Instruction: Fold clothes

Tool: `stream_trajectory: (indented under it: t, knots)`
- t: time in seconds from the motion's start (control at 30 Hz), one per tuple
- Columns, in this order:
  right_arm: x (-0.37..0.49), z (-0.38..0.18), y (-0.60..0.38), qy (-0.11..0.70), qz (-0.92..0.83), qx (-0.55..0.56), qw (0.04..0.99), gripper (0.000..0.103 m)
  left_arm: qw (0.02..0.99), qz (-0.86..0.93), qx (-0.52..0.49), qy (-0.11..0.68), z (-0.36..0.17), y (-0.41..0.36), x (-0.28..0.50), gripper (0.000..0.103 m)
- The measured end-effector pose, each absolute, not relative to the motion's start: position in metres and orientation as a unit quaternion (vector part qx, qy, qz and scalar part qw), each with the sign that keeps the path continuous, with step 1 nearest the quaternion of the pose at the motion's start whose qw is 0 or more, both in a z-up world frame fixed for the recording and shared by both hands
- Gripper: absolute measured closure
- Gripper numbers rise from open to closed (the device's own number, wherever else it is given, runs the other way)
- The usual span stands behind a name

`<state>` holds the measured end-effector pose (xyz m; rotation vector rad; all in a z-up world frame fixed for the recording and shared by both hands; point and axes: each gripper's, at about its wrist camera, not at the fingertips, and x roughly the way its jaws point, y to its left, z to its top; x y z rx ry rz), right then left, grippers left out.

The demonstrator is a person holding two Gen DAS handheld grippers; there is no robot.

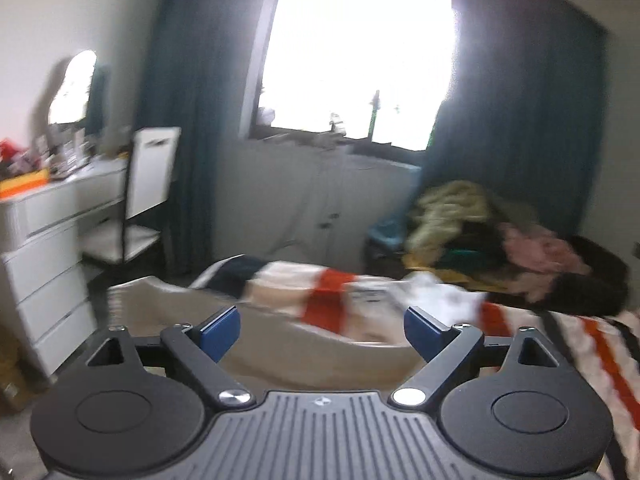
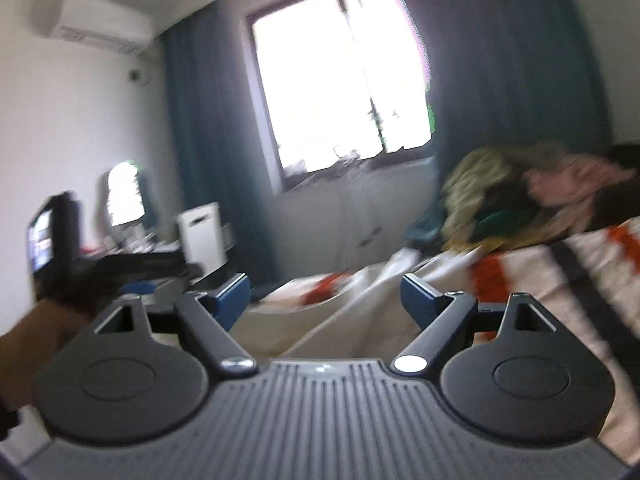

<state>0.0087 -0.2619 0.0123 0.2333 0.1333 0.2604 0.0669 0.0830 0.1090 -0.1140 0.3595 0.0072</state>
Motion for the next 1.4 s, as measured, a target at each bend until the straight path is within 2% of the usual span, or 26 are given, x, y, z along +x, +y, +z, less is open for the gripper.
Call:
stream_trajectory:
  t: [0.13,0.2,0.27,0.37,0.5,0.93,1.27,1.4]
  knots:
    - [0.004,-0.003,-0.310,0.051,0.064,0.103,0.991,0.018,0.987,-0.039,-0.034,0.152,0.104,0.006,0.025,0.009]
    - [0.005,-0.020,-0.325,0.051,0.046,0.115,0.991,0.018,0.988,-0.058,-0.018,0.141,0.088,-0.028,0.005,0.008]
    - [0.006,-0.038,-0.341,0.052,0.028,0.127,0.990,0.018,0.990,-0.070,-0.002,0.121,0.071,-0.057,-0.015,0.003]
    - [0.007,-0.064,-0.364,0.053,0.001,0.145,0.988,0.018,0.989,-0.079,-0.002,0.123,0.048,-0.083,-0.032,0.002]
    - [0.023,-0.073,-0.369,0.063,0.000,0.137,0.989,0.018,0.985,-0.083,-0.025,0.149,0.029,-0.084,-0.024,0.002]
    - [0.019,-0.089,-0.357,0.084,-0.002,0.147,0.985,0.018,0.977,-0.054,0.018,0.207,-0.014,-0.052,0.042,0.002]
    - [0.030,-0.108,-0.354,0.129,-0.040,0.154,0.979,0.019,0.970,-0.037,0.130,0.203,-0.037,-0.068,0.107,0.002]
    - [0.040,-0.120,-0.358,0.157,-0.064,0.168,0.971,0.019,0.969,-0.056,0.136,0.200,-0.051,-0.069,0.138,0.001]
